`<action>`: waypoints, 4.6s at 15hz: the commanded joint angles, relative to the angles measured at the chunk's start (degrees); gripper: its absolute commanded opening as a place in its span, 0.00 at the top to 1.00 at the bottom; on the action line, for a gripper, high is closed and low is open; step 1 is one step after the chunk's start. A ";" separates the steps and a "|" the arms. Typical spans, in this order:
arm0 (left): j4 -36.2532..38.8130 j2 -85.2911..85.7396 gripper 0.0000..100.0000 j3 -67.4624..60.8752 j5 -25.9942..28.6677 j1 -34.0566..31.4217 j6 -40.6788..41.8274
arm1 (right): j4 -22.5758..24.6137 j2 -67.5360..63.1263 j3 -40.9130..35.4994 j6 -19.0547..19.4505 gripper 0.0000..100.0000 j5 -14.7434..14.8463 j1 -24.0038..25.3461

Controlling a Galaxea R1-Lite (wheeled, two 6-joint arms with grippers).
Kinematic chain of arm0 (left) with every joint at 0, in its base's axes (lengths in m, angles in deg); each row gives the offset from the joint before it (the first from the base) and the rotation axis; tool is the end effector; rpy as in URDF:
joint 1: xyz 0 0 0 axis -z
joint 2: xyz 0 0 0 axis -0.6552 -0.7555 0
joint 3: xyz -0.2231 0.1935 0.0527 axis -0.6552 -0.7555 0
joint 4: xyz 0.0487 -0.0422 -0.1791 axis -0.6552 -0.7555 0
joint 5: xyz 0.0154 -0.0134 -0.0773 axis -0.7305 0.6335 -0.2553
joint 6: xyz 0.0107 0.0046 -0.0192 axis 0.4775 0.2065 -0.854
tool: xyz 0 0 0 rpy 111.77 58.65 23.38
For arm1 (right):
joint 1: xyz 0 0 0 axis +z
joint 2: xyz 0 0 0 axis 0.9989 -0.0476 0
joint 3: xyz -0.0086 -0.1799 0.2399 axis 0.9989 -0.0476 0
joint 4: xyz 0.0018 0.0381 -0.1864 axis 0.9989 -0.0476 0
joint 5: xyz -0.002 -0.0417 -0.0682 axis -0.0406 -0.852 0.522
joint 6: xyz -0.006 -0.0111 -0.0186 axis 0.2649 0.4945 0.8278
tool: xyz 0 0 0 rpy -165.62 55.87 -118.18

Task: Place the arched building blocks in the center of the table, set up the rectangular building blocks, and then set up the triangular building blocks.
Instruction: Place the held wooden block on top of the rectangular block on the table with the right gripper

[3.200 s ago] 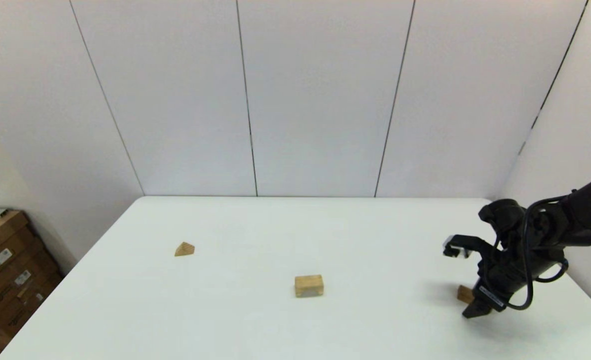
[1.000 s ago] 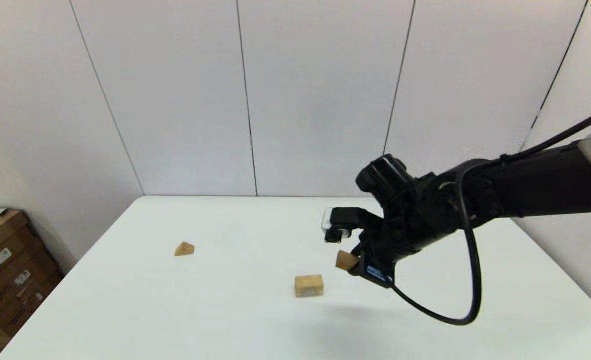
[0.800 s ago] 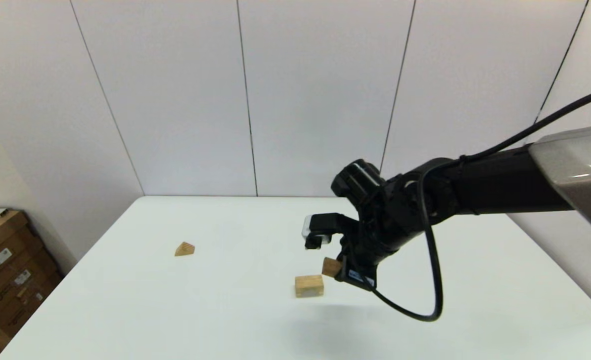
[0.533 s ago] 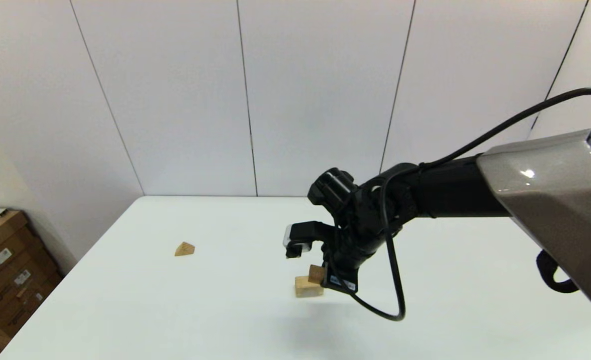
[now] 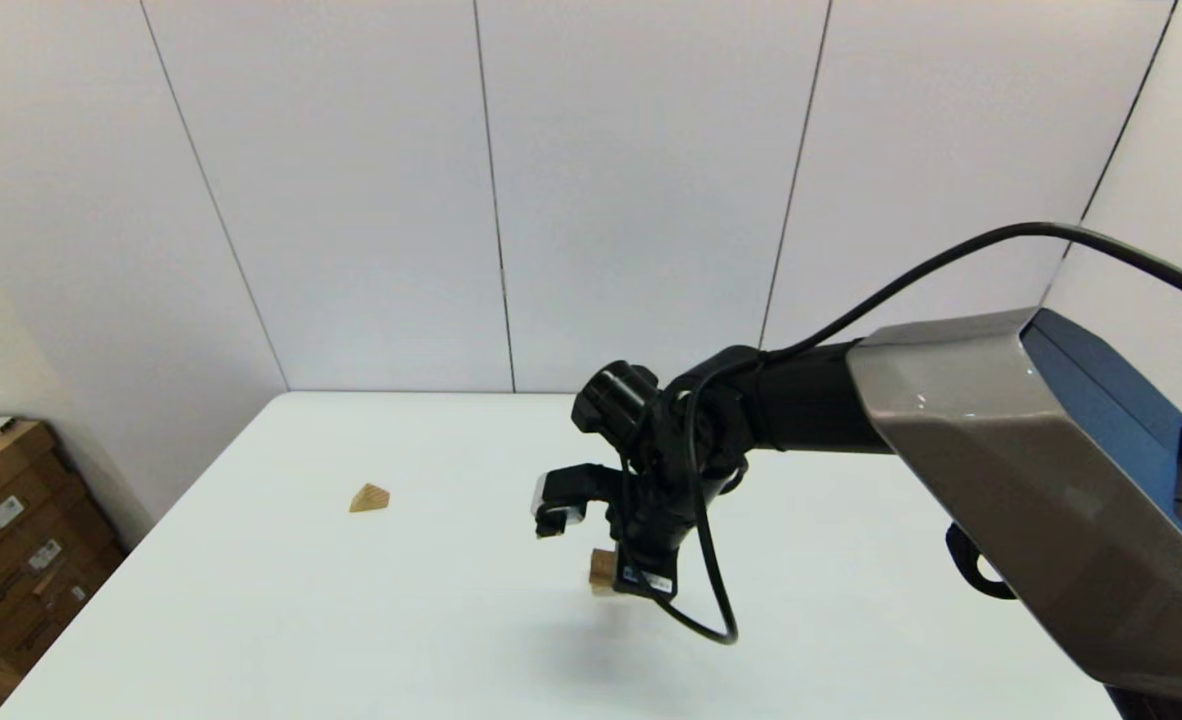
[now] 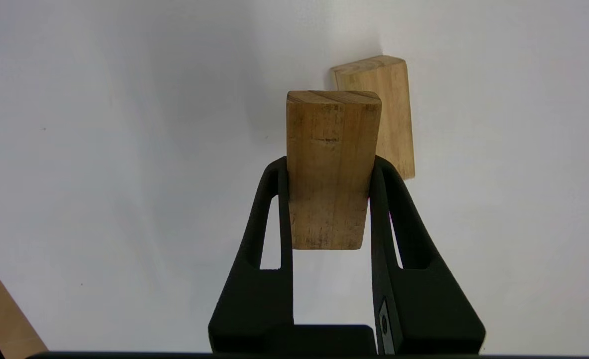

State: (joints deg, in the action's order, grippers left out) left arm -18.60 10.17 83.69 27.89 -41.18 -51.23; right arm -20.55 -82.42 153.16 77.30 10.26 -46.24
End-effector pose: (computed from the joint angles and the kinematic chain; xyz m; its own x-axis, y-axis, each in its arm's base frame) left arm -0.0232 -0.0001 0.0762 1.0000 0.0056 0.0009 -0.0056 1.0000 -0.0013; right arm 0.3275 0.2870 0.0877 0.1994 0.2588 -0.9451 -0.9756 0.1431 -0.1667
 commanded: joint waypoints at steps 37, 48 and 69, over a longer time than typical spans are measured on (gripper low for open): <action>-0.02 -0.05 0.00 -0.07 -0.01 -0.02 -0.01 | -0.48 -6.24 7.07 0.06 1.00 2.29 -2.27; -0.02 -0.05 0.00 -0.07 -0.01 -0.02 -0.01 | -0.48 -6.16 7.60 0.06 1.00 2.02 -2.27; -0.02 -0.14 0.00 -0.07 -0.01 -0.02 -0.01 | 2.69 -6.51 7.60 -3.89 0.00 1.85 -1.75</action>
State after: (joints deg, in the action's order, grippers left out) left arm -18.62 10.17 83.60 27.86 -41.18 -51.21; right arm -18.24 -89.68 160.77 74.27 12.13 -48.00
